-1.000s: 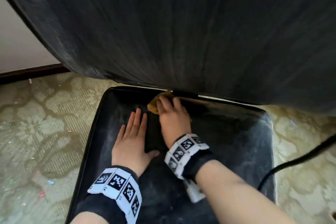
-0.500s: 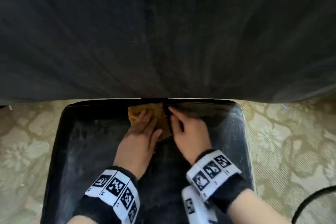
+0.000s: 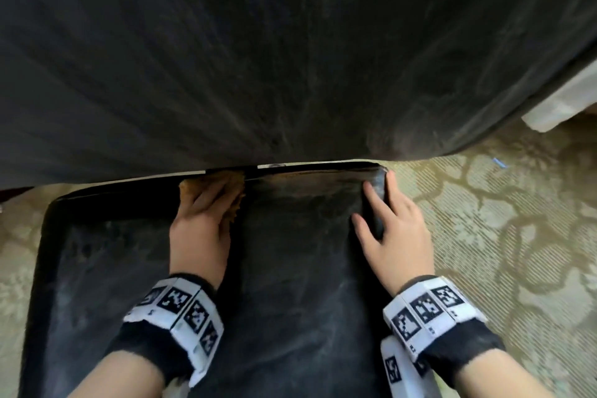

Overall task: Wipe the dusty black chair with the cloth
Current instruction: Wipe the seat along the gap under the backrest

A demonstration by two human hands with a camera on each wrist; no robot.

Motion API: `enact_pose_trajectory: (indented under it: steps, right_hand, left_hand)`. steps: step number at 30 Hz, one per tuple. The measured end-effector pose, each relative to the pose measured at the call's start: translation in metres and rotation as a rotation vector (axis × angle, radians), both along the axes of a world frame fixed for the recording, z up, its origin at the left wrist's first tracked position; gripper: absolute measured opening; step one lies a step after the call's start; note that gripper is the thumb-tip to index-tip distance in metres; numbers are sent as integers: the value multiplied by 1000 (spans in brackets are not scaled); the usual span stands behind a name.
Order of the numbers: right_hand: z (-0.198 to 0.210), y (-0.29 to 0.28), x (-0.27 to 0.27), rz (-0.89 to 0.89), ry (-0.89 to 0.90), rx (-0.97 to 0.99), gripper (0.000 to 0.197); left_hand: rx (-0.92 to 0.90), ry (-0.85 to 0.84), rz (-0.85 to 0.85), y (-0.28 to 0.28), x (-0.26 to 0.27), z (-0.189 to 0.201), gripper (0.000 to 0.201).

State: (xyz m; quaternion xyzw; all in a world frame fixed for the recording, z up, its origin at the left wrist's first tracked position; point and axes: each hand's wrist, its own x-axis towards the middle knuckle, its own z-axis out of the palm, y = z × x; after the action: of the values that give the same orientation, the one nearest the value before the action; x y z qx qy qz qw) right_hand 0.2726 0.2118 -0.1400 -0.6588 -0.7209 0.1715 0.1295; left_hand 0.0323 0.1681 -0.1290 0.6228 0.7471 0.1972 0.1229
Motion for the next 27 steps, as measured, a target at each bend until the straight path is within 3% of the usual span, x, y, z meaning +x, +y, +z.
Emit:
enact_pose_trajectory:
  steps: [4,8,11,16,23,27]
  right_hand:
    - [1,-2,-1,14,-49,-7,49]
    - [1,0,-1,30,-95,-4,48]
    - [1,0,0,44,-126,-17,53]
    - [2,-1,-4,22,-144,-13,52]
    - [1,-1,-3,31,-149,-24,52]
    - [3,1,-2,44,-153,-47,54]
  left_hand:
    - [-17,-104,-297,8,-9,8,47]
    - [-100,-70,-153,30,6,-2,54]
    - [-112,-22,-156,27,19,-8,49]
    - [-35,-118,-283,18,10,7,38]
    - [-121,53,-158,35,46,-4,49]
    - [-57,44,-176,36,42,4,41]
